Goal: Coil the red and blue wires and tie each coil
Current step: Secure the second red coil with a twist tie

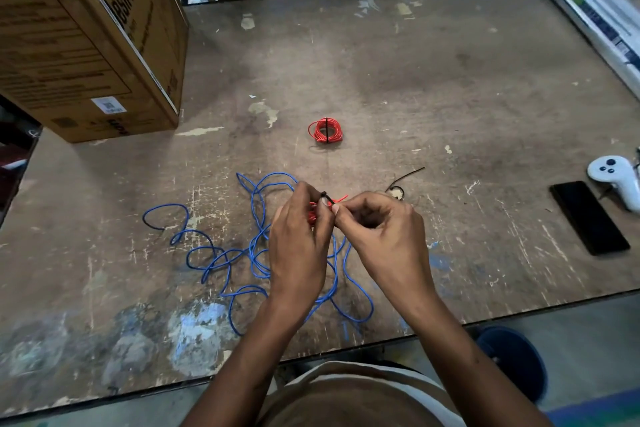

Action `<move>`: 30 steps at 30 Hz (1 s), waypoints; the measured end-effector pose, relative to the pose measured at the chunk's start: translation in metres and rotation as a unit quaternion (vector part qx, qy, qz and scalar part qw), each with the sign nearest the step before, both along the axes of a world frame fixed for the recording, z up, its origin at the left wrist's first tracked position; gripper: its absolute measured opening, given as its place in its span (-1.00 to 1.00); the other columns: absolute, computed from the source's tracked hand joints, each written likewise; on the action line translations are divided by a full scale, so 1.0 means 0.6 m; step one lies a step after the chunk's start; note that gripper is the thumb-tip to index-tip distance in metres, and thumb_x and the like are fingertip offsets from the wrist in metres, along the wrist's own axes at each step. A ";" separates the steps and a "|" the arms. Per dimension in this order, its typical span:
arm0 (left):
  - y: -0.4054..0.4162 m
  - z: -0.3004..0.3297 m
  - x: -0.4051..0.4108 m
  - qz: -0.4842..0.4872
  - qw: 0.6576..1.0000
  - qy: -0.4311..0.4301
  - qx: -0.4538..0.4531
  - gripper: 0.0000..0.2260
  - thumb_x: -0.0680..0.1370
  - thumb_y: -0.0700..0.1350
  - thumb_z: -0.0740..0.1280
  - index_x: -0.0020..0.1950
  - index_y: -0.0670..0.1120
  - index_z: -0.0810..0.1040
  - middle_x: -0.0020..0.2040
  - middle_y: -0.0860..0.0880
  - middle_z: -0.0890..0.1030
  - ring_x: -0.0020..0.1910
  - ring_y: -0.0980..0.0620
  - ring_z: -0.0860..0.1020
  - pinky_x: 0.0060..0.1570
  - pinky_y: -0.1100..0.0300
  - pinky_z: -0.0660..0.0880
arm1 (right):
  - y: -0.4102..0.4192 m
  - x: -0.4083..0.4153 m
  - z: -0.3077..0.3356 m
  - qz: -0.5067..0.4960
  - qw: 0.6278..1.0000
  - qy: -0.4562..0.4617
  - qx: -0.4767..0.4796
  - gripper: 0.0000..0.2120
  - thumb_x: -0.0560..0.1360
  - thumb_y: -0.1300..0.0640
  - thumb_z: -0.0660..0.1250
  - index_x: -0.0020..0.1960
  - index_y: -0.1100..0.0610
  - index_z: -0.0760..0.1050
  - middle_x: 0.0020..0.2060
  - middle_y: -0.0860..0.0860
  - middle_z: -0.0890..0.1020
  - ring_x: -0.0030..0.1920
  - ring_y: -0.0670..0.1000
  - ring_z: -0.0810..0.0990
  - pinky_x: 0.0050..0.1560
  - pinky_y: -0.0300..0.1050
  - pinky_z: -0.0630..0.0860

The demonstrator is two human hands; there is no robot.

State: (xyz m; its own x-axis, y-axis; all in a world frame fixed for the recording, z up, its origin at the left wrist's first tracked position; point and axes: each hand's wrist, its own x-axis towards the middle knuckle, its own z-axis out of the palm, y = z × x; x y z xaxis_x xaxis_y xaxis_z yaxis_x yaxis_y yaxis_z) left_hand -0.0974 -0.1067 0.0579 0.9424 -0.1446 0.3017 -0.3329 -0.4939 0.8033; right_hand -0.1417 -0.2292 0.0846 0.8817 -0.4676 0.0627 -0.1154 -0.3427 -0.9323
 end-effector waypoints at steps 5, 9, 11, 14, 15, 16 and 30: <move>0.001 -0.003 -0.001 0.004 1.000 -0.003 0.010 -0.89 0.71 -0.03 0.29 0.00 0.06 0.40 -0.13 0.09 0.57 -0.15 -0.08 0.53 -0.13 -0.07 0.47 | 0.000 0.000 0.001 0.005 1.000 0.010 0.011 -0.91 0.49 -0.01 0.54 -0.15 -0.01 0.74 -0.25 -0.11 0.76 -0.22 -0.08 0.74 -0.12 0.03 0.65; 0.000 0.001 -0.003 0.000 1.000 -0.012 0.029 -0.88 0.70 0.01 0.26 0.01 0.02 0.43 -0.12 0.09 0.56 -0.13 -0.11 0.50 -0.11 -0.08 0.46 | 0.000 0.001 -0.002 -0.002 1.000 0.005 0.009 -0.88 0.50 -0.05 0.54 -0.14 -0.02 0.74 -0.28 -0.09 0.75 -0.26 -0.07 0.72 -0.16 0.03 0.63; 0.000 0.002 -0.004 -0.001 0.999 -0.017 0.035 -0.87 0.69 0.02 0.25 0.01 -0.01 0.45 -0.12 0.06 0.56 -0.13 -0.11 0.49 -0.11 -0.08 0.45 | -0.001 0.000 -0.002 0.000 1.000 0.008 0.008 -0.88 0.50 -0.06 0.53 -0.14 -0.03 0.74 -0.28 -0.09 0.75 -0.25 -0.08 0.72 -0.16 0.03 0.63; 0.000 0.007 -0.007 -0.007 0.998 -0.032 0.056 -0.87 0.70 0.00 0.25 0.00 -0.02 0.45 -0.13 0.09 0.51 -0.14 -0.07 0.44 -0.12 -0.05 0.41 | -0.003 0.001 -0.007 0.005 1.000 0.004 0.018 -0.87 0.51 -0.11 0.52 -0.10 -0.06 0.74 -0.23 -0.09 0.76 -0.20 -0.07 0.75 -0.09 0.08 0.66; 0.000 0.009 -0.006 -0.010 0.997 -0.033 0.062 -0.87 0.70 0.00 0.25 0.00 -0.01 0.45 -0.14 0.11 0.49 -0.14 -0.06 0.43 -0.12 -0.05 0.40 | -0.005 0.002 -0.009 0.007 1.000 0.001 0.021 -0.86 0.52 -0.12 0.51 -0.08 -0.07 0.75 -0.20 -0.09 0.77 -0.17 -0.07 0.76 -0.06 0.09 0.67; 0.001 0.010 -0.006 -0.016 0.997 -0.032 0.065 -0.86 0.70 0.01 0.25 0.00 -0.01 0.45 -0.14 0.13 0.46 -0.14 -0.06 0.42 -0.12 -0.04 0.39 | -0.006 0.001 -0.010 0.010 1.000 -0.001 0.019 -0.86 0.53 -0.13 0.51 -0.06 -0.08 0.76 -0.17 -0.10 0.77 -0.15 -0.08 0.76 -0.03 0.10 0.68; 0.020 0.013 -0.011 -0.119 0.991 0.045 -0.035 -0.89 0.69 0.01 0.25 0.03 0.03 0.51 -0.14 0.11 0.62 -0.14 0.01 0.59 -0.11 -0.13 0.53 | -0.044 0.032 0.032 0.121 0.962 0.090 0.230 -0.83 0.55 0.19 0.52 0.07 0.27 0.75 -0.31 0.05 0.73 -0.38 -0.13 0.66 -0.33 -0.42 0.48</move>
